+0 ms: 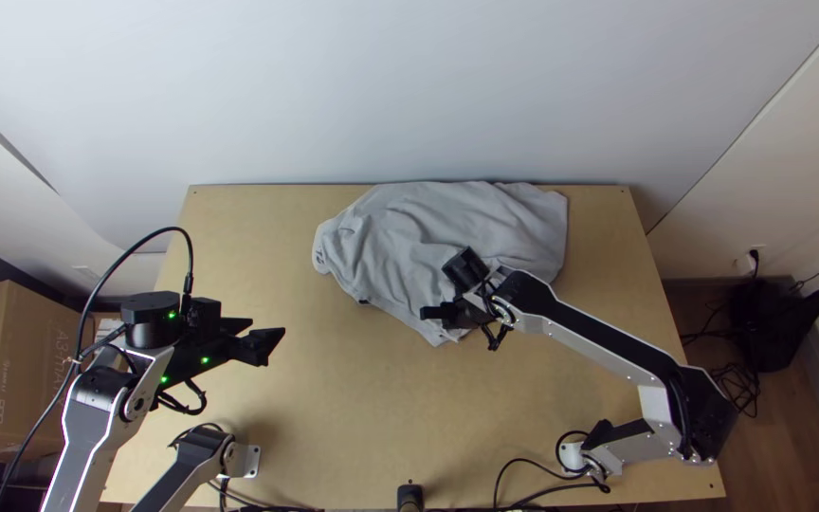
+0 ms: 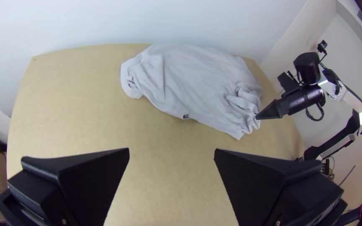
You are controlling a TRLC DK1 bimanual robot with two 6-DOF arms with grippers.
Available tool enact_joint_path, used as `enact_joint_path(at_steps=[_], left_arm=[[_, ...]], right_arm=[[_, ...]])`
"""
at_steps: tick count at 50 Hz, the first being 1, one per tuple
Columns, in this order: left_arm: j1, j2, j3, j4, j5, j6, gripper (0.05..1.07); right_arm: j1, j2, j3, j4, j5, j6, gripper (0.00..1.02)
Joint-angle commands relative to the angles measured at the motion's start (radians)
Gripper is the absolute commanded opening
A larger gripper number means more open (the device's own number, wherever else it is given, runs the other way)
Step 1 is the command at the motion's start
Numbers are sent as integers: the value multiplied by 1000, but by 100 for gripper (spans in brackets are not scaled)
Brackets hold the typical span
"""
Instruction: Fold the t-shirt
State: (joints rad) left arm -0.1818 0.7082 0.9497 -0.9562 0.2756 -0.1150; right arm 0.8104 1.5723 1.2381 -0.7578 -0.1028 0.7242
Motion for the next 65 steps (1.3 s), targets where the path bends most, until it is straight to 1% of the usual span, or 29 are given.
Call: enact_joint_path(at_steps=[1, 9, 14, 18, 22, 25, 31, 35, 39, 44, 51, 56, 62, 65], left_arm=[[-4, 14, -15, 24, -15, 6, 103], [-5, 33, -20, 51, -21, 6, 103], [-10, 45, -19, 68, -21, -2, 103], [-30, 53, -20, 79, -21, -6, 103], [-56, 56, -35, 108, -21, -8, 103], [-84, 56, -57, 134, -24, -8, 103], [-140, 80, -86, 177, -55, 0, 103], [-163, 102, -109, 235, -70, 12, 103], [-176, 148, -140, 323, -88, 17, 103], [-212, 203, -196, 496, -167, 48, 102], [-335, 290, -298, 777, -363, 187, 102], [-407, 369, -359, 956, -458, 310, 102], [-435, 487, -378, 1134, -513, 385, 101], [-447, 542, -385, 1209, -524, 442, 102]], right_arm=[[1, -66, 61, 2, 3, -12, 2], [-53, -166, 95, 2, 3, -31, 2], [-114, -238, 109, 2, 3, -52, 2], [-177, -290, 121, 11, 3, -97, 2], [-228, -334, 123, 55, 3, -151, 2], [-263, -359, 124, 97, 5, -178, 2], [-286, -374, 150, 107, 5, -192, 2], [-289, -380, 159, 107, 5, -192, 2], [-287, -396, 158, 107, 3, -192, 2], [-287, -411, 161, 107, 3, -189, 2], [-278, -429, 167, 107, 3, -189, 2], [-277, -431, 182, 106, 3, -187, 2], [-277, -431, 192, 106, 3, -186, 2], [-277, -431, 193, 106, 3, -184, 2]])
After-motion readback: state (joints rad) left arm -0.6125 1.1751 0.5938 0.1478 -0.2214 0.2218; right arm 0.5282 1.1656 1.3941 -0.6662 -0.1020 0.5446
